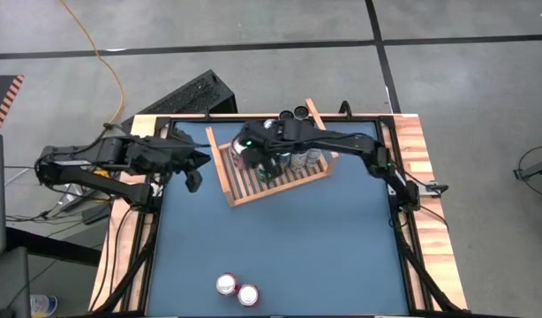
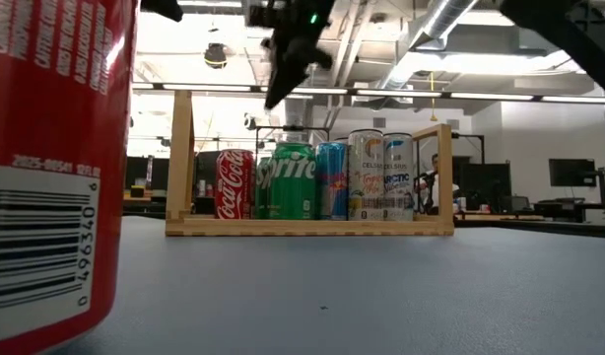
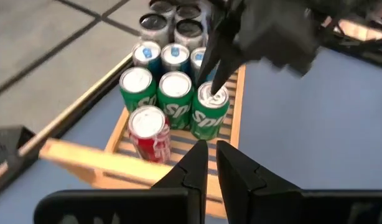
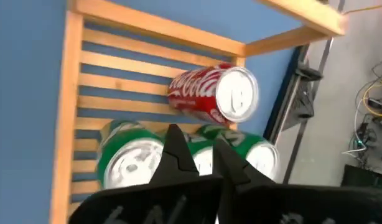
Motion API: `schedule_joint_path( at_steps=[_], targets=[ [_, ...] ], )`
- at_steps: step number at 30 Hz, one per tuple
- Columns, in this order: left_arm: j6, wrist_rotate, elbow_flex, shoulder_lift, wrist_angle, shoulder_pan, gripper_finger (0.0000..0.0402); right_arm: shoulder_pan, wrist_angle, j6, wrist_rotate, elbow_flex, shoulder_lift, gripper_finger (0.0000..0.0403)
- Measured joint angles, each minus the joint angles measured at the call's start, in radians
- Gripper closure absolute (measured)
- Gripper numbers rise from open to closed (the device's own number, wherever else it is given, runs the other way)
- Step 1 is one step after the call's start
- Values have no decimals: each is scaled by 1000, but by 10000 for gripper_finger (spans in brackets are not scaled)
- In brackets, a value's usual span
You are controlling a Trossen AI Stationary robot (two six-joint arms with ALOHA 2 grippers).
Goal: Place canned beverage on shelf
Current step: Put the red-white soda can on the shelf
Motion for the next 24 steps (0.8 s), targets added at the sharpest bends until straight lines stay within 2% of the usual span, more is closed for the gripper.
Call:
schedule_joint_path(
  at_steps=[3,9,13,16,21,24],
  targets=[
    [91,16,0,60,38,9,394,-5,-35,53,-3,-1,-62,403],
    [165,165,0,234,54,125,401,-24,-123,179,1,-1,-217,403],
    [222,266,42,311,47,210,401,-24,-180,243,1,0,-316,403],
    [281,280,75,362,38,255,401,-18,-194,275,1,-1,-382,403],
    [345,389,111,471,12,310,401,-6,-200,293,7,-1,-471,403],
    [378,394,133,537,0,328,401,-2,-207,302,37,-1,-506,403]
  ],
)
